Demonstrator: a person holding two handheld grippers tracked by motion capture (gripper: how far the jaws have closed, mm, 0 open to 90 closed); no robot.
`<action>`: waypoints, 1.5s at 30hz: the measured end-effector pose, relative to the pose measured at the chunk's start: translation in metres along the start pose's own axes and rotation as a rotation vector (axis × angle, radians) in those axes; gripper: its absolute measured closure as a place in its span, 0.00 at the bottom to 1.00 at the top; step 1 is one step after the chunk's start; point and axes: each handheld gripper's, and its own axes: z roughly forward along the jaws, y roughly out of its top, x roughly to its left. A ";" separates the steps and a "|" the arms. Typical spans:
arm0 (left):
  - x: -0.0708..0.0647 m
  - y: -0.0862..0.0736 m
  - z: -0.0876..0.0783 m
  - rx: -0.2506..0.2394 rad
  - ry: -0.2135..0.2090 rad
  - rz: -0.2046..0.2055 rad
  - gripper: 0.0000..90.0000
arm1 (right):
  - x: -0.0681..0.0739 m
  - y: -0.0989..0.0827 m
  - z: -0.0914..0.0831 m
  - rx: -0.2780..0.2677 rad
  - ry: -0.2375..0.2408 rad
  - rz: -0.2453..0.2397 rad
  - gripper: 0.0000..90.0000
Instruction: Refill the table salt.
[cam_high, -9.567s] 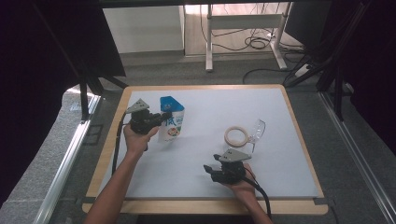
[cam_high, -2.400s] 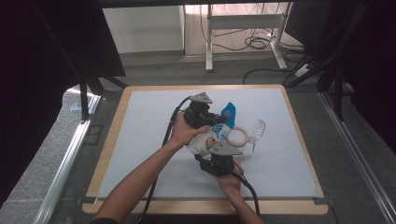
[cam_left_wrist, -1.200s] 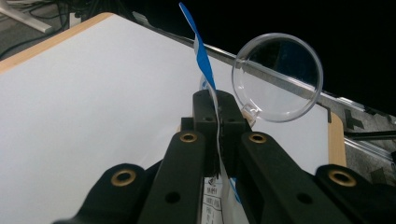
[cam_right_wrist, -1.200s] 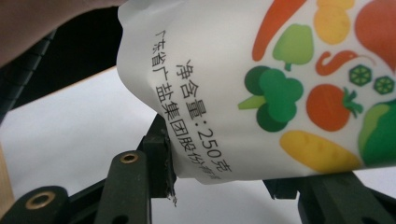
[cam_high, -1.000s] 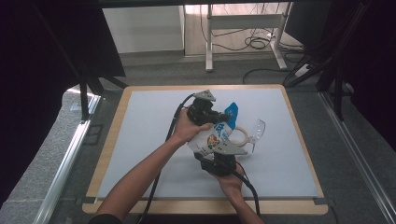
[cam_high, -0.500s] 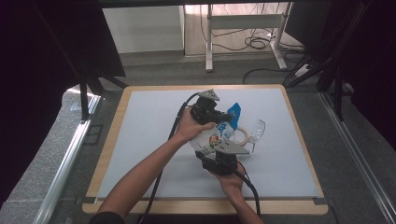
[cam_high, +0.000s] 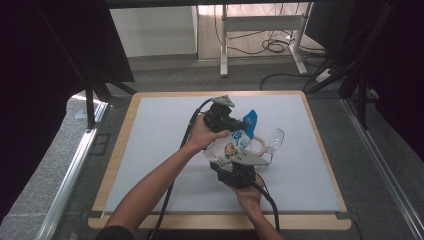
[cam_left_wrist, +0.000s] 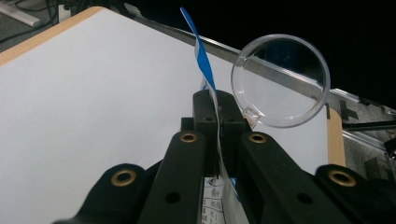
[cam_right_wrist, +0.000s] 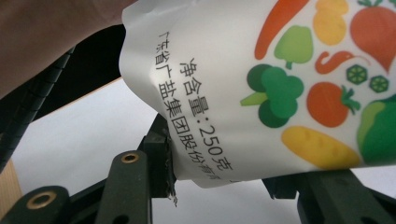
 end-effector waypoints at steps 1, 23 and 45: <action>0.000 0.001 0.000 0.003 -0.001 0.001 1.00 | 0.000 0.000 0.000 -0.002 -0.001 0.001 0.60; 0.000 0.005 0.006 0.042 -0.004 0.012 1.00 | 0.001 0.001 0.002 -0.009 -0.026 0.039 0.60; 0.003 0.005 0.006 0.046 -0.014 0.004 1.00 | -0.002 0.001 -0.002 -0.008 0.001 0.038 0.60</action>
